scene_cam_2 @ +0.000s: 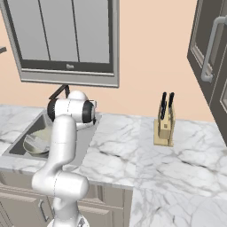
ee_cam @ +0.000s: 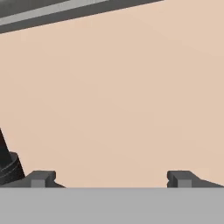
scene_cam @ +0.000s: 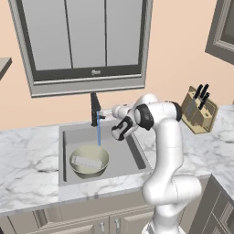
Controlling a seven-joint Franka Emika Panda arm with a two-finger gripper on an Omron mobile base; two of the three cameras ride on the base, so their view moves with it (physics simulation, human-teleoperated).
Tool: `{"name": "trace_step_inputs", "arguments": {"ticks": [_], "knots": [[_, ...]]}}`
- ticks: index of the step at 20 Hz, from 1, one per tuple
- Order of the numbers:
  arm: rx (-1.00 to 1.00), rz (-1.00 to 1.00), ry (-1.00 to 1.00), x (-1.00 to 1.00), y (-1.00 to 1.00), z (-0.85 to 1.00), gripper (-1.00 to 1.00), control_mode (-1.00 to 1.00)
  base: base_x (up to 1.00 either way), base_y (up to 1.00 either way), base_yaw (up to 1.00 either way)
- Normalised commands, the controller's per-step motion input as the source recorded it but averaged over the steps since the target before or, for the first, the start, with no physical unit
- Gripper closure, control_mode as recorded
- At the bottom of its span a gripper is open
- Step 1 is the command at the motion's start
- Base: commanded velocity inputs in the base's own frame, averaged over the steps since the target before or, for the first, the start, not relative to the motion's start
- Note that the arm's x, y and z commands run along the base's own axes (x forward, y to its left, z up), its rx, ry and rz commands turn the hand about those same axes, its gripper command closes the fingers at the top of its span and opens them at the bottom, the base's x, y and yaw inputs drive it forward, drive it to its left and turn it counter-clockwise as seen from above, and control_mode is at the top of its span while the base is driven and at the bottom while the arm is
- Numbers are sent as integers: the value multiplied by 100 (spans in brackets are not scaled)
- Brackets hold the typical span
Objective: Pick the bowl and tupperware and place them in the sink. Then turn on the water.
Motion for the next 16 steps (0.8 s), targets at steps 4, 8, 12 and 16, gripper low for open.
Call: {"name": "trace_step_inputs", "arguments": {"ticks": [4,8,12,16], "knots": [[0,5,-6,15,-63,0,-100,-100,0,0,0],[1,0,-8,12,-62,0,-100,-100,0,0,0],[3,0,-8,6,-58,0,-100,-100,0,0,0],[3,0,-6,1,-46,0,-100,-100,0,0,0]]}}
